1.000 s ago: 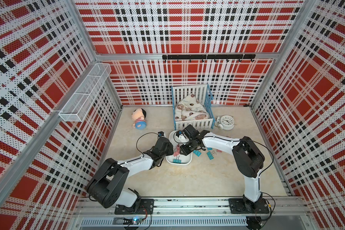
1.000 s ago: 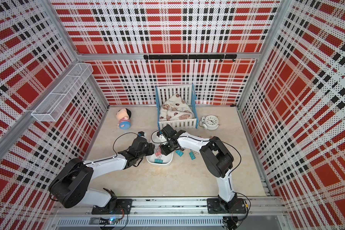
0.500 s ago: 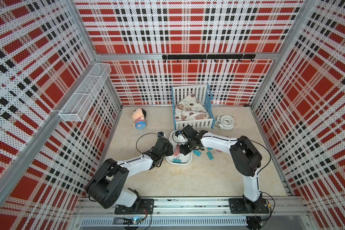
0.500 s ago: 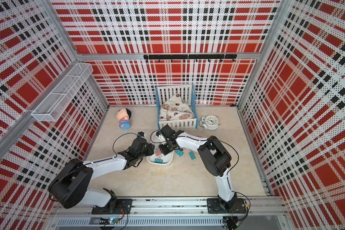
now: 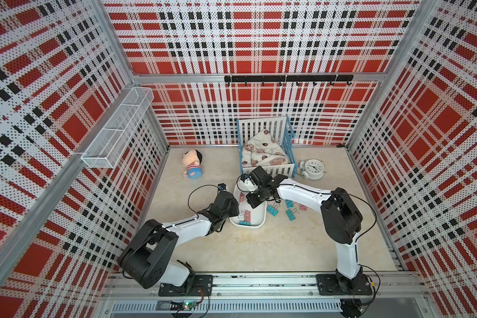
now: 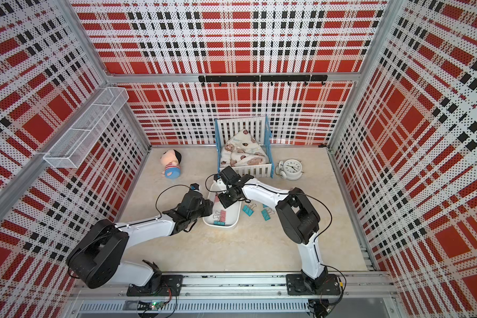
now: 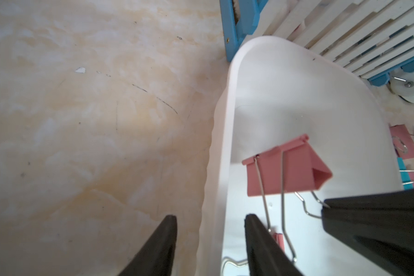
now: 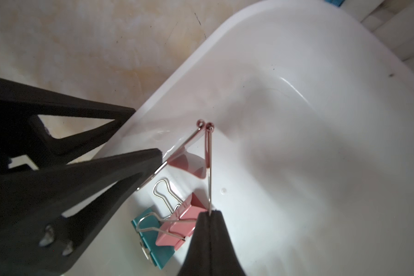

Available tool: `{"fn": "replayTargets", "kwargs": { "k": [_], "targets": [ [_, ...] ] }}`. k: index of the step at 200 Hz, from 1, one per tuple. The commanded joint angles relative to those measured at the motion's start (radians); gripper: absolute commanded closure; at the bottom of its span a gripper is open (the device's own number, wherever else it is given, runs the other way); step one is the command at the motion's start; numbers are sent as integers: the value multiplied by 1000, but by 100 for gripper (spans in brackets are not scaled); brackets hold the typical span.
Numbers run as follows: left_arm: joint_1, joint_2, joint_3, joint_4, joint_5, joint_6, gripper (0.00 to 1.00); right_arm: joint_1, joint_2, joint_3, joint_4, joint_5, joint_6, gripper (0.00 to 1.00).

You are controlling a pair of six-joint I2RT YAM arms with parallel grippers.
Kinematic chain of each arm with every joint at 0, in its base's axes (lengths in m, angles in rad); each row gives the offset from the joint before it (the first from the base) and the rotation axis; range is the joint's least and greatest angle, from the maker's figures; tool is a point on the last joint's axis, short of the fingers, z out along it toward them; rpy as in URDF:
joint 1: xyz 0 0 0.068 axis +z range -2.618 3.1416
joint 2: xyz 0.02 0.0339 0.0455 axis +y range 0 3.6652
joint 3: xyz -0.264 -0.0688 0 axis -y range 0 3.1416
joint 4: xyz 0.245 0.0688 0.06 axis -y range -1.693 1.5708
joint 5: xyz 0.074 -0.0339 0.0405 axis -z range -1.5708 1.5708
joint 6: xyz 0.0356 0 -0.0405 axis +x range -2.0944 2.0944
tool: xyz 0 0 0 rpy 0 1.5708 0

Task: Take out the binder clips from the storage box
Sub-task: Pick up the binder clip from the storage box, then place the binder clip at the center of the board.

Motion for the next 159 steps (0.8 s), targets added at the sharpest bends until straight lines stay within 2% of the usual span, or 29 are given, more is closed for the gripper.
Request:
{"fn": "replayTargets", "kwargs": {
  "k": [1,40,98,127,159],
  "targets": [
    [-5,-26,-12,10,-13,2,47,-18,-68,18,-47,50,-27,100],
    [-6,-33,-12,8,-17,5,47,-83,-170,13,-111,126,-52,100],
    [-5,-37,3,-9,-32,33,47,-232,-344,16,-355,358,-66,100],
    [-5,-39,11,-9,-32,53,47,-293,-372,7,-526,523,-29,100],
    [-6,-44,6,9,-16,72,47,-343,-386,-34,-620,577,15,100]
  ]
}}
